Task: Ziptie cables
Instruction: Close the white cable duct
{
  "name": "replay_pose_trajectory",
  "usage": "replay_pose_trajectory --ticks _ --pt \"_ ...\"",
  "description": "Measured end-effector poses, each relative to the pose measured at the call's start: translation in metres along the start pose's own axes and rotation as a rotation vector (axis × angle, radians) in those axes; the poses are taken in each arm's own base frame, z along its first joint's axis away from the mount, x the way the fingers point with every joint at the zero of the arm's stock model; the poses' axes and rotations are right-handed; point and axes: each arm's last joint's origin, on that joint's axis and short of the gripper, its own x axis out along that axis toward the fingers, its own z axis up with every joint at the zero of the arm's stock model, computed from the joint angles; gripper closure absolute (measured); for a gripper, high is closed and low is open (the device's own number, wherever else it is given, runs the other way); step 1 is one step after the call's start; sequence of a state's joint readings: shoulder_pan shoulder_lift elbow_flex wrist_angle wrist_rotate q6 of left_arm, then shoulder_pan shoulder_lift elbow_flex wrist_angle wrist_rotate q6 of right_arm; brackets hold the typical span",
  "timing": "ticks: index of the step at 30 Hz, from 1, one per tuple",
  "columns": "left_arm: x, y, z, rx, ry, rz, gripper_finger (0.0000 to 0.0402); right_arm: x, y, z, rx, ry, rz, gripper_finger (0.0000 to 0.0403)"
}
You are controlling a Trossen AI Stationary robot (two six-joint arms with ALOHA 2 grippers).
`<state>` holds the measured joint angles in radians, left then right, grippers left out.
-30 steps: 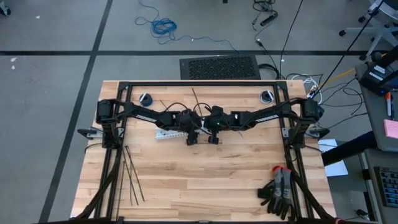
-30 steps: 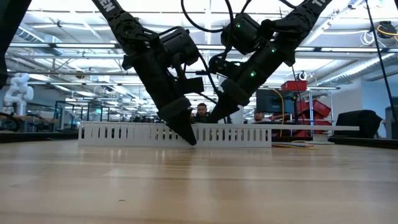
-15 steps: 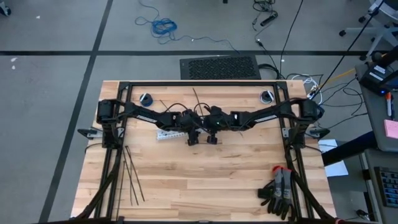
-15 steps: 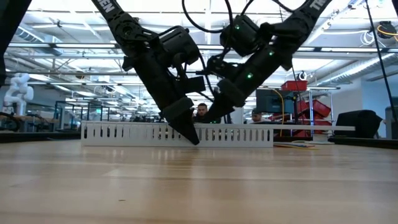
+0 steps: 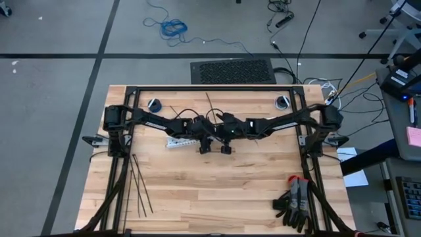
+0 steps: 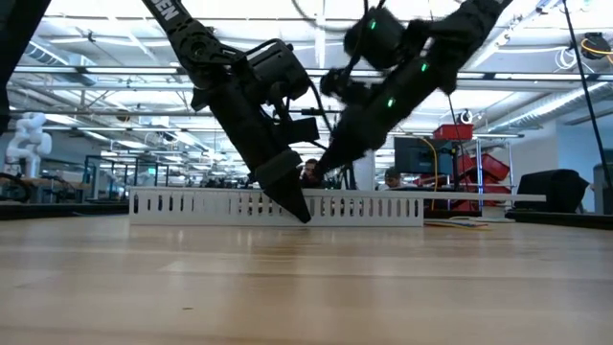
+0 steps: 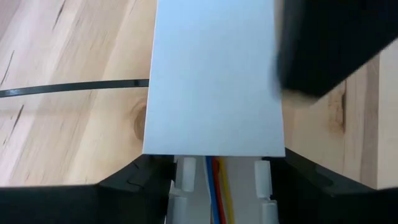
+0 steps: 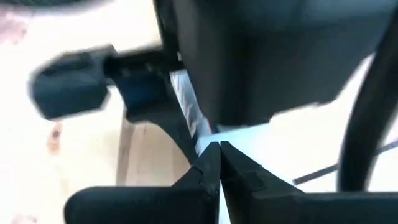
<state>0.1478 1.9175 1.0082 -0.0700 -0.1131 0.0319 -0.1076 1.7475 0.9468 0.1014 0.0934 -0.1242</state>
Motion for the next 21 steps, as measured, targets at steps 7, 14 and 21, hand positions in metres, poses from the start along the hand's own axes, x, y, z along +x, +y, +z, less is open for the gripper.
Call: replay_pose_trajectory --ticks 7,14,21 --pt "0.0 0.0 0.0 0.0 0.002 -0.003 0.0189 -0.01 -0.001 -0.001 -0.006 0.057 -0.038 0.0403" --pt "0.0 0.0 -0.001 0.001 0.002 -0.004 0.0188 0.004 -0.01 -0.011 0.028 0.097 -0.094 0.0403" --pt "0.0 0.0 -0.002 -0.003 0.004 -0.004 0.0188 0.024 -0.012 -0.013 0.06 0.022 -0.027 0.0403"
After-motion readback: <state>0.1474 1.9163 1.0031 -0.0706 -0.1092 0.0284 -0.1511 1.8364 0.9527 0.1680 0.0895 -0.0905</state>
